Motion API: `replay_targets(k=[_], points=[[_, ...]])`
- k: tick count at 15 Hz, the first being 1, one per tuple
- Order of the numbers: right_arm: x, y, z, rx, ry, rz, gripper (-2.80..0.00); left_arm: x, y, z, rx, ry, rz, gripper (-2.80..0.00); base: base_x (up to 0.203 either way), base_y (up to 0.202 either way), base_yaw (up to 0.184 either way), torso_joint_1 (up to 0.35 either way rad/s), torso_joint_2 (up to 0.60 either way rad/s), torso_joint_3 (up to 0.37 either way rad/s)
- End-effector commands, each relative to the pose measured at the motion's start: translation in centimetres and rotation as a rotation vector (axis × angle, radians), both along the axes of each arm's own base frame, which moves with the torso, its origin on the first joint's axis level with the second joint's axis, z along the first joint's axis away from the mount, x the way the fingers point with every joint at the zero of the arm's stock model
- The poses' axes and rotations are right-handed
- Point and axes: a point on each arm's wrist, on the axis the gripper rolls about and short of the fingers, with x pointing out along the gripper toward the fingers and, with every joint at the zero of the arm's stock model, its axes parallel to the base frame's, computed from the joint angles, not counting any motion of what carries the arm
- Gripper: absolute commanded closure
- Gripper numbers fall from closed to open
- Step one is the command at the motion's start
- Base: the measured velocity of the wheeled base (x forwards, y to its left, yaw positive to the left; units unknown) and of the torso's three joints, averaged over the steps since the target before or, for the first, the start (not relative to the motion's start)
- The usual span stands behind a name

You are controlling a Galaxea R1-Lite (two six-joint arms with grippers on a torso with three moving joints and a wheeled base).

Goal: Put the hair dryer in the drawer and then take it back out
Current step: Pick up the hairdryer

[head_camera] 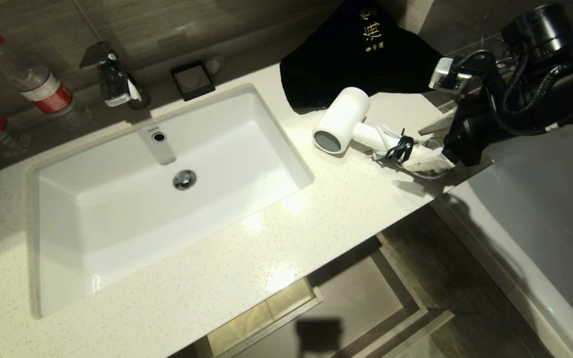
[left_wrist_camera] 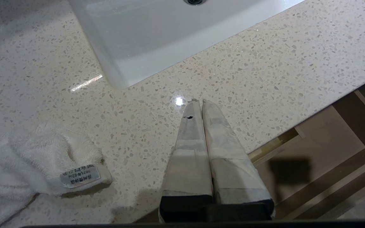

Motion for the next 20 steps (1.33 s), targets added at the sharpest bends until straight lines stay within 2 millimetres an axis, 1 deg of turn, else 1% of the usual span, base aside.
replay_targets(k=[1,7,11,12,13,14,18,20], points=[[1.1,0.3,-1.0,-0.005,0.011,0.005,-2.8,0.0,0.0,0.0,0.0,-0.001,0.0,0.0,0.0,0.0,0.0,0.0,0.0,0.0],[3.2,0.8,-1.9,0.01,-0.025,0.008,-2.8,0.0,0.0,0.0,0.0,0.001,0.0,0.0,0.0,0.0,0.0,0.0,0.0,0.0],[4.0,1.0,-2.5,0.021,-0.043,0.018,-2.8,0.0,0.0,0.0,0.0,-0.002,0.0,0.0,0.0,0.0,0.0,0.0,0.0,0.0],[4.1,0.9,-2.4,0.026,-0.051,0.019,-2.8,0.0,0.0,0.0,0.0,0.001,0.0,0.0,0.0,0.0,0.0,0.0,0.0,0.0],[4.2,0.9,-2.3,0.032,-0.052,0.024,-2.68,0.0,0.0,0.0,0.0,0.001,0.0,0.0,0.0,0.0,0.0,0.0,0.0,0.0],[4.1,0.7,-2.3,0.047,-0.05,0.044,0.0,0.0,0.0,0.0,0.0,-0.001,0.0,0.0,0.0,0.0,0.0,0.0,0.0,0.0],[3.6,0.4,-2.8,0.024,-0.037,0.04,0.0,0.0,0.0,0.0,0.0,-0.001,0.0,0.0,0.0,0.0,0.0,0.0,0.0,0.0],[3.3,0.3,-2.5,0.009,-0.045,0.016,0.0,0.0,0.0,0.0,0.0,0.0,0.0,0.0,0.0,0.0,0.0,0.0,0.0,0.0]])
